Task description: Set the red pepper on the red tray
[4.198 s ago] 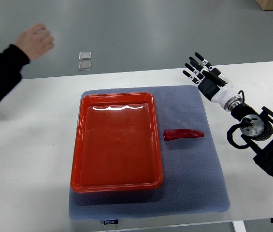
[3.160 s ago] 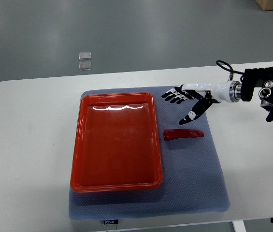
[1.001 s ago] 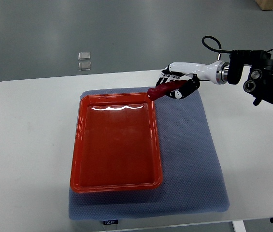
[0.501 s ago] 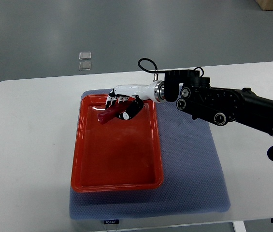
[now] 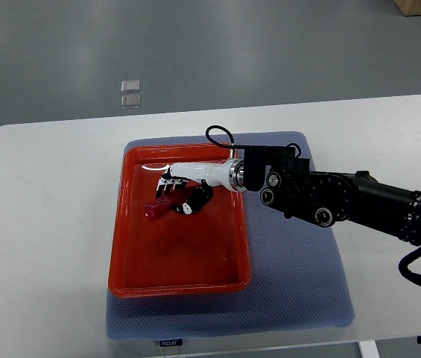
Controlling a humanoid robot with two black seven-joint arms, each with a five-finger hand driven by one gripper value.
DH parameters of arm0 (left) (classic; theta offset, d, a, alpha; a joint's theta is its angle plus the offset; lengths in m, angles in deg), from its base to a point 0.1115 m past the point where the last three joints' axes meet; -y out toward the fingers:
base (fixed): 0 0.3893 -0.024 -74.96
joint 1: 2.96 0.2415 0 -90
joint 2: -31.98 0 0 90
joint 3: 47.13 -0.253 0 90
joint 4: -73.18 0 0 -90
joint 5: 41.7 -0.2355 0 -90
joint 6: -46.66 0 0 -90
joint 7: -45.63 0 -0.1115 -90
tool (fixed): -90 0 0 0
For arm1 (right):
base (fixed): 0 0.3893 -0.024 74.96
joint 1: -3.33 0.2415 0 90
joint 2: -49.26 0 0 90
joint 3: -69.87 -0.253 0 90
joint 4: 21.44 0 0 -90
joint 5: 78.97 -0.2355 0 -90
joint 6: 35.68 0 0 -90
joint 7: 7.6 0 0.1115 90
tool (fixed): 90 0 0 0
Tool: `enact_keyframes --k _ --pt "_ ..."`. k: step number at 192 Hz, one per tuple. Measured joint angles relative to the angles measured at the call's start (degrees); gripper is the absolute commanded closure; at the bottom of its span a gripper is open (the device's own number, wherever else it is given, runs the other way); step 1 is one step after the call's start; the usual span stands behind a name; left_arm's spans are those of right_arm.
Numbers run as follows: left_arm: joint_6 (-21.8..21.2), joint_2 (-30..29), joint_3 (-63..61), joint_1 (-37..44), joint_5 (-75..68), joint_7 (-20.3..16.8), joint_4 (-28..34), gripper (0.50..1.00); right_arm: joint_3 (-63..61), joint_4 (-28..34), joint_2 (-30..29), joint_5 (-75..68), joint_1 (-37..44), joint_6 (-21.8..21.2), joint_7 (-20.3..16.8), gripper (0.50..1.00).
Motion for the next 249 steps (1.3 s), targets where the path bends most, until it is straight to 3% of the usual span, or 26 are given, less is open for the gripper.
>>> enact_keyframes --k 15,78,109,146,193,220,249 --pt "0.0 0.0 0.0 0.0 0.0 0.0 0.2 0.500 -0.1 0.0 0.0 0.0 -0.3 0.1 0.0 0.603" --pt "0.0 0.0 0.0 0.0 0.0 0.0 0.3 0.500 -1.7 0.2 0.9 -0.8 0.8 -0.3 0.0 0.597" --pt "0.0 0.0 0.0 0.0 0.0 0.0 0.3 0.500 -10.4 0.3 4.6 -4.5 1.7 -0.3 0.1 0.597" --pt "0.0 0.0 0.0 0.0 0.0 0.0 0.4 0.500 -25.8 0.0 9.1 -19.8 -1.9 -0.1 0.2 0.597" --pt "0.0 0.0 0.0 0.0 0.0 0.1 0.0 0.500 -45.2 -0.3 11.8 -49.5 -14.5 -0.1 0.1 0.597" --pt "0.0 0.0 -0.1 0.0 0.0 0.1 -0.2 0.500 -48.8 -1.9 11.1 -60.5 -19.9 -0.7 0.5 0.595" --pt "0.0 0.0 0.0 0.0 -0.1 0.1 -0.1 0.500 -49.1 -2.7 9.5 -64.6 -23.2 -1.6 3.6 0.595"
